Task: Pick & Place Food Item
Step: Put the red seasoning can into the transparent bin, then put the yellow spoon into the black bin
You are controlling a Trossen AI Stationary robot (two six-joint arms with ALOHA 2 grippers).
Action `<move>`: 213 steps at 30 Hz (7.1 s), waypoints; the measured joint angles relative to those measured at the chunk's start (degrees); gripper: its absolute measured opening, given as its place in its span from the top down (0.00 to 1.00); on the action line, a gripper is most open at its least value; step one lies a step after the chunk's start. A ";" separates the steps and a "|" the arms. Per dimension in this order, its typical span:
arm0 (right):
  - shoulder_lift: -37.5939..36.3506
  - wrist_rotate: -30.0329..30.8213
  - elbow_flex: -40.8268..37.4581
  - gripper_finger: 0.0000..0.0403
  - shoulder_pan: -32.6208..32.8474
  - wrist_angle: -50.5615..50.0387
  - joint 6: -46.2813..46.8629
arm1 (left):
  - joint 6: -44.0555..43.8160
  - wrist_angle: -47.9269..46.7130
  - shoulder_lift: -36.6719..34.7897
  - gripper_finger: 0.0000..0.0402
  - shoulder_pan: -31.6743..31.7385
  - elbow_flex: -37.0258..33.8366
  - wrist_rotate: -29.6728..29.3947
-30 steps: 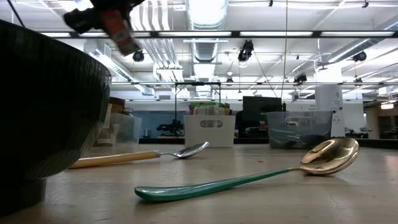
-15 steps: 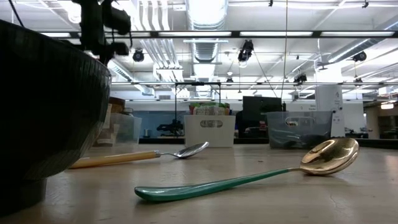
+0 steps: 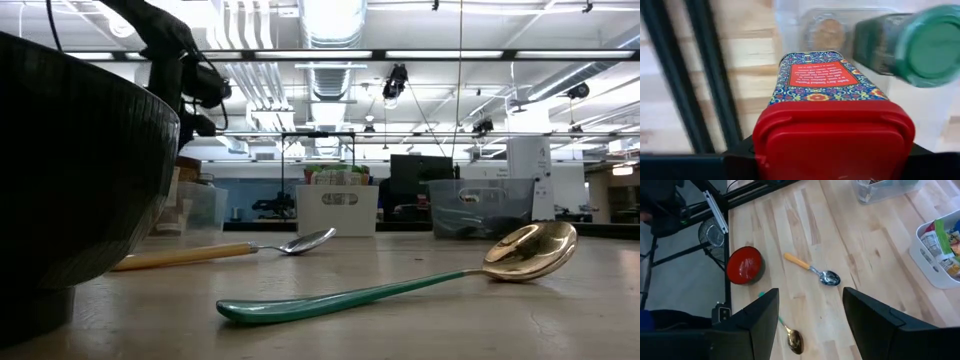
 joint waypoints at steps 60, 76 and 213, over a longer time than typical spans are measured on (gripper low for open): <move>-0.04 0.97 0.00 0.47 0.00 -0.21 1.66 | 7.37 13.48 4.73 0.40 0.02 -12.77 8.17; -0.04 0.98 0.00 0.47 0.00 -0.41 0.96 | 6.69 12.35 4.70 0.17 0.00 -12.75 10.09; -7.39 7.49 0.02 0.47 0.39 -11.16 8.48 | -11.12 37.89 9.91 0.99 -56.89 4.24 0.07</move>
